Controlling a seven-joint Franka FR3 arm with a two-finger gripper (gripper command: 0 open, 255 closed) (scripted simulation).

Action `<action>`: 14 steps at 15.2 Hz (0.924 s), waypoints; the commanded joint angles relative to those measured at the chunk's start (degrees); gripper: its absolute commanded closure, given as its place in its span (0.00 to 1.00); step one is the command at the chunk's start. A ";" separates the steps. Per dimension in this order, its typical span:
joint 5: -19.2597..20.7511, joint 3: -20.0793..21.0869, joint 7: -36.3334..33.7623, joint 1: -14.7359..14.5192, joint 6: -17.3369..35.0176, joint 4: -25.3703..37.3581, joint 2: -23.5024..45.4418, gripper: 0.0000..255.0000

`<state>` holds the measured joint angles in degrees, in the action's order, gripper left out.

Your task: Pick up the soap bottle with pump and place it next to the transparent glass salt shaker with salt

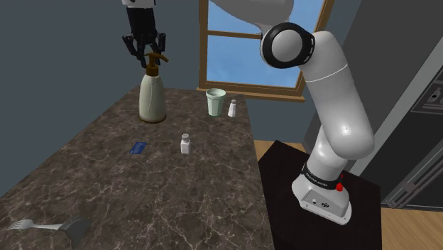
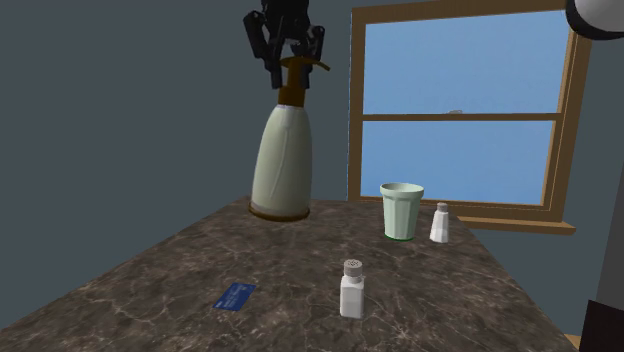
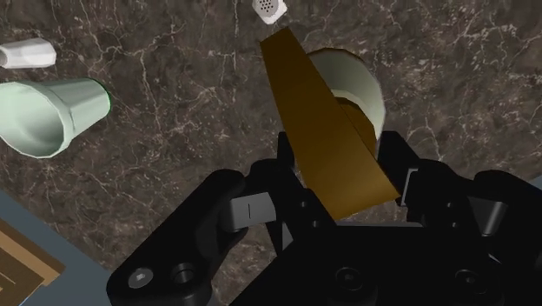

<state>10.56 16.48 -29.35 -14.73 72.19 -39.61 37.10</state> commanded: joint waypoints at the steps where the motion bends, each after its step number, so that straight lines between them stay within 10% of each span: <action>1: -0.65 0.22 1.16 2.16 1.40 -4.61 -3.78 1.00; 14: -5.99 -2.62 15.18 16.98 3.38 -25.59 -23.60 1.00</action>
<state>4.79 14.23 -15.50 1.33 75.90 -64.84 14.29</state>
